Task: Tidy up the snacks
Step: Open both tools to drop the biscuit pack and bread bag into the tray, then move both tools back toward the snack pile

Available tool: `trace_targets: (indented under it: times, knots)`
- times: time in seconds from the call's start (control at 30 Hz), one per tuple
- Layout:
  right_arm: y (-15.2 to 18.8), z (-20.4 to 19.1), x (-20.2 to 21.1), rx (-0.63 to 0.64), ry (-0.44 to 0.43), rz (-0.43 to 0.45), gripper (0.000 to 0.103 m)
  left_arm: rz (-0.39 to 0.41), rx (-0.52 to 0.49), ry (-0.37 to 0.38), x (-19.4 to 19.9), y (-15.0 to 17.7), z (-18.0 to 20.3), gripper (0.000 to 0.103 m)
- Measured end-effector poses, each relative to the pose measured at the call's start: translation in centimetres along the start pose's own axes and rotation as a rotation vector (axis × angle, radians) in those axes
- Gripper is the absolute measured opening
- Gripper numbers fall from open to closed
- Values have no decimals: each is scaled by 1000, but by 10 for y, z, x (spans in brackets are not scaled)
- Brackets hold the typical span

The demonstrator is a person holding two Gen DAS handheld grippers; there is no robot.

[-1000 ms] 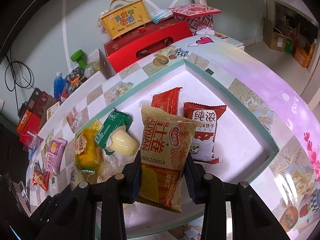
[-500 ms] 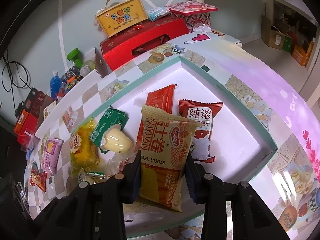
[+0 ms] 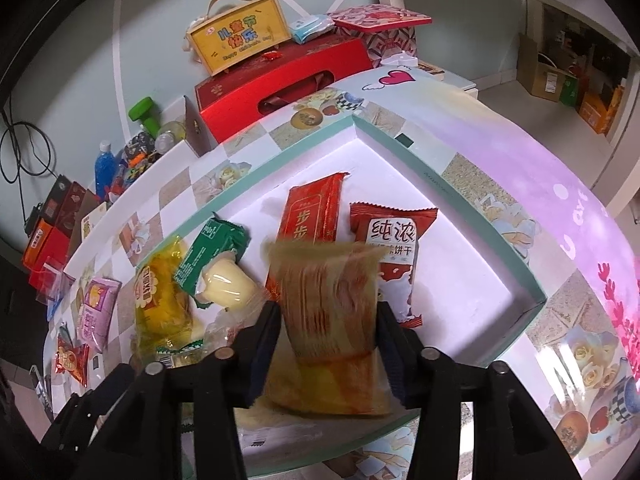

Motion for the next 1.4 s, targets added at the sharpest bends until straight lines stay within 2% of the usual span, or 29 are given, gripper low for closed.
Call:
trace_targets:
  times: [0.17,0.33,0.37,0.4,0.43,0.5,0.63,1.1,1.4]
  knots:
    - [-2,2,3,-6,7,9,62,17,49,-36,5,-3,-16,82]
    - [-2,-1,2,3,8,7,67,12,106,-78,1,-2,-34,84]
    - [-2,-2,2,5,9,7,69,17,117,-88,1,-1,-37,88]
    - [-2,-2,2,6,10,7,74,29,136,-103,1,-1,-42,99]
    - [-2,-2,1,7,12,7,77,37,149,-110,2,-1,-46,103]
    - [-2,-2,1,10,17,9,90,45,172,-120,3,-2,-52,103]
    - [-4,0,2,3,22,28,103,45,200,-139,3,-1,-63,103]
    - [-7,-6,10,18,14,82,103,103,238,-115,11,-5,-69,103]
    - [-10,-24,18,68,4,146,103,153,297,-118,24,-7,-98,103]
Point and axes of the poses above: each gripper's, at about its wrist camera, not at the fingertips, and x roughly against the way its jaws point, z to its right, y to its underside, the point moved 6 cm from there along -x, roughly the way its jaws point, and after that the axes turned 1 degree about -z, right-handed, at the moved point
